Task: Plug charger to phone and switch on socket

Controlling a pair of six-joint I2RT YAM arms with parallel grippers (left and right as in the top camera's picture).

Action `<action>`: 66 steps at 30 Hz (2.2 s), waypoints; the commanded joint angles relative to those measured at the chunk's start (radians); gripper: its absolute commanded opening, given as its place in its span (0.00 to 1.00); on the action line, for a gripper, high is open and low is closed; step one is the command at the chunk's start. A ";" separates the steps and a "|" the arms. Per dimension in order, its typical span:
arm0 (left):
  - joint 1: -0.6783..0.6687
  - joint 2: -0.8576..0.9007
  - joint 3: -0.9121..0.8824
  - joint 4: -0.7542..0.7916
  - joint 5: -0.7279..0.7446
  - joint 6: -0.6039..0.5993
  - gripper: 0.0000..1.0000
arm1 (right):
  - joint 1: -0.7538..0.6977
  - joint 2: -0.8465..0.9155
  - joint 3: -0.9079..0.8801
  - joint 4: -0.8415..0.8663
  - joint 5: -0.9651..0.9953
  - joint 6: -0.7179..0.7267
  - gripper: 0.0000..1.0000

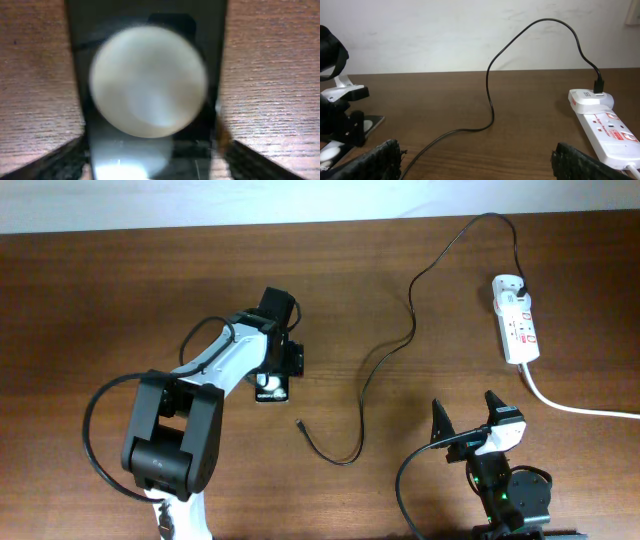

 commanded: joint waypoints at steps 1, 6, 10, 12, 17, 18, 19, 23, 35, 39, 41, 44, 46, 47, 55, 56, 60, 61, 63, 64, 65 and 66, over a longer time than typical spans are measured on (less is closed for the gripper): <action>0.005 0.060 -0.034 -0.016 -0.008 0.010 0.99 | -0.002 -0.009 -0.005 -0.005 0.005 0.000 0.99; 0.005 0.060 -0.034 -0.013 -0.008 0.010 0.99 | -0.002 -0.009 -0.005 -0.005 0.005 0.000 0.99; 0.005 0.060 -0.034 -0.014 -0.047 0.013 0.99 | -0.002 -0.009 -0.005 -0.005 0.005 0.001 0.99; 0.005 0.060 -0.034 -0.013 -0.060 0.013 0.99 | -0.002 -0.009 -0.005 -0.005 0.005 0.001 0.99; 0.004 0.060 -0.034 -0.031 -0.092 0.013 0.99 | -0.002 -0.009 -0.005 -0.005 0.005 0.001 0.99; 0.004 0.060 -0.034 -0.031 -0.089 0.009 0.99 | -0.002 -0.009 -0.005 -0.005 0.005 0.000 0.99; 0.004 0.060 -0.034 -0.031 -0.091 0.010 0.99 | -0.002 -0.009 -0.005 -0.005 0.005 0.000 0.99; 0.004 0.060 -0.034 -0.031 -0.086 0.010 0.97 | -0.002 -0.009 -0.005 -0.005 0.005 0.000 0.99; 0.003 0.060 -0.034 -0.029 -0.068 0.010 0.93 | -0.002 -0.009 -0.005 -0.005 0.005 0.000 0.99; 0.003 0.060 -0.034 -0.031 -0.069 0.010 0.88 | -0.002 -0.009 -0.005 -0.005 0.005 0.000 0.99; 0.005 0.060 -0.034 -0.031 -0.069 0.010 0.94 | -0.002 -0.009 -0.005 -0.005 0.005 0.000 0.99; 0.005 0.060 -0.034 -0.030 -0.103 0.010 0.99 | -0.002 -0.009 -0.005 -0.005 0.005 0.000 0.99; 0.004 0.060 -0.034 -0.027 -0.103 0.010 0.99 | -0.002 -0.009 -0.005 -0.005 0.005 0.000 0.99; 0.004 0.060 -0.034 -0.027 -0.103 0.010 0.99 | -0.002 -0.009 -0.005 -0.005 0.005 0.000 0.99; 0.004 0.060 -0.035 -0.042 -0.041 0.008 0.90 | -0.002 -0.009 -0.005 -0.005 0.005 0.000 0.99; 0.004 0.060 -0.035 -0.042 -0.041 0.008 0.89 | -0.002 -0.009 -0.005 -0.005 0.005 0.000 0.99; 0.004 0.060 -0.035 -0.042 -0.042 0.009 0.83 | -0.002 -0.009 -0.005 -0.005 0.005 0.000 0.99; 0.004 0.059 -0.034 -0.042 -0.042 0.009 0.80 | -0.002 -0.009 -0.005 -0.005 0.005 0.000 0.99; 0.005 0.059 -0.033 -0.043 -0.042 0.010 0.77 | -0.002 -0.009 -0.005 -0.005 0.005 0.000 0.99; 0.005 0.059 -0.030 -0.043 -0.042 0.010 0.74 | -0.002 -0.009 -0.005 -0.005 0.005 0.000 0.99; 0.005 0.058 -0.029 -0.043 -0.042 0.010 0.72 | -0.002 -0.009 -0.005 -0.005 0.005 0.000 0.99; 0.005 0.055 -0.028 -0.046 -0.041 0.010 0.69 | -0.002 -0.009 -0.005 -0.005 0.005 0.000 0.99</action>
